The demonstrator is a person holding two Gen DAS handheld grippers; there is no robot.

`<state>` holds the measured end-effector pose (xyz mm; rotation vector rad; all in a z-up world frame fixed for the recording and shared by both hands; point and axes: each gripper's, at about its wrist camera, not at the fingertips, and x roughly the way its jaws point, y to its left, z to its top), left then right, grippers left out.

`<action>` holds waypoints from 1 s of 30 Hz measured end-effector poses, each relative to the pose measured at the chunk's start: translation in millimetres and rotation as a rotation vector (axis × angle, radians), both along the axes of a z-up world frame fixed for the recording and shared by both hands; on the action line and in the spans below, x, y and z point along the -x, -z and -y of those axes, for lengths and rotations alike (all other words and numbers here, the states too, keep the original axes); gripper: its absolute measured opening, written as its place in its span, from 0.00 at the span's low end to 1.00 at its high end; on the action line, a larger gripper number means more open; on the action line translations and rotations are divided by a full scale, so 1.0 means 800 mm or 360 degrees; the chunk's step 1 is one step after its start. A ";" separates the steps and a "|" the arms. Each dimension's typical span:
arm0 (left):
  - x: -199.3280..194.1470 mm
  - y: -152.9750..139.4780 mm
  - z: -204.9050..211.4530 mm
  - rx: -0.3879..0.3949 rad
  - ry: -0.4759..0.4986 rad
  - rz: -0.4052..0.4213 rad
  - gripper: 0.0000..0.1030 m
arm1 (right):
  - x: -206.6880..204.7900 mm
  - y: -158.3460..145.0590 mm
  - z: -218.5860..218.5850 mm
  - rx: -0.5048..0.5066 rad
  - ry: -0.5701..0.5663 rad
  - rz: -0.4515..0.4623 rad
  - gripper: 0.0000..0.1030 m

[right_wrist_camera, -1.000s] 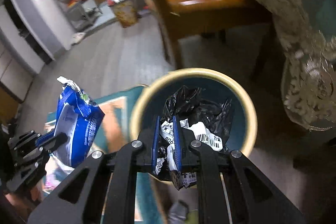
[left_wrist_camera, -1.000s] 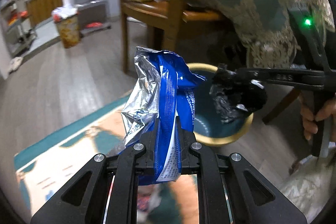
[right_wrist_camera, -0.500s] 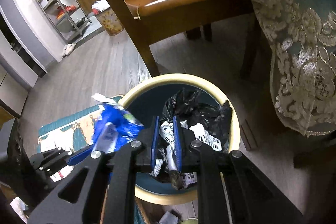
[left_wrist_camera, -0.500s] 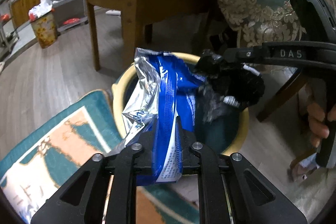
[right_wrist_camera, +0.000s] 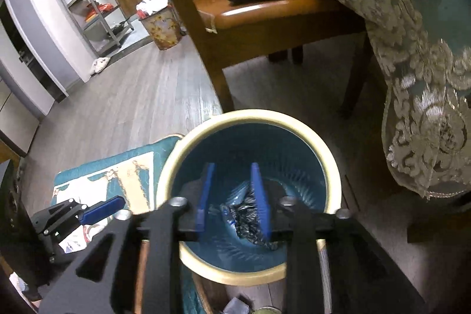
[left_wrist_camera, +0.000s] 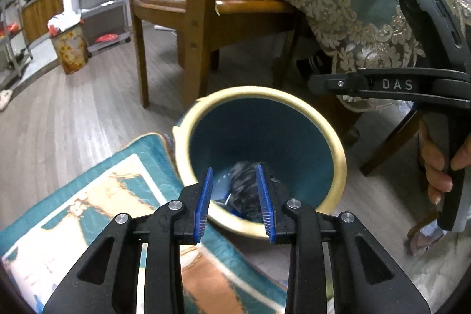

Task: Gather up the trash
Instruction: 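Carry both bags to the teal bin and open both tools to drop them, then grasp the blue glove with left tool while right tool grasps red-white box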

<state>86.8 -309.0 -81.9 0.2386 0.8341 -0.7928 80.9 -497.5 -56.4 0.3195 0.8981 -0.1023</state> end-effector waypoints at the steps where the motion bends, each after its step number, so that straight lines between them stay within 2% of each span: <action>1: 0.001 -0.004 -0.005 0.0005 -0.0006 0.0006 0.38 | 0.000 -0.006 -0.008 0.0009 -0.0017 0.0019 0.39; 5: 0.009 -0.026 -0.038 0.0034 -0.0063 0.0058 0.53 | 0.001 -0.024 -0.032 0.0039 -0.0058 0.0070 0.68; 8: 0.015 -0.041 -0.066 0.0041 -0.0115 0.0098 0.63 | 0.002 -0.037 -0.051 0.0044 -0.0089 0.0112 0.85; 15: 0.035 -0.063 -0.133 0.0006 -0.0218 0.0172 0.75 | 0.004 -0.052 -0.104 0.0116 -0.0183 0.0163 0.94; 24: 0.049 -0.075 -0.223 -0.0018 -0.0387 0.0206 0.78 | -0.003 -0.044 -0.182 0.0155 -0.0313 0.0134 0.94; 30: 0.047 -0.082 -0.293 0.0034 -0.0556 0.0173 0.79 | -0.004 -0.030 -0.240 0.0188 -0.0418 0.0100 0.94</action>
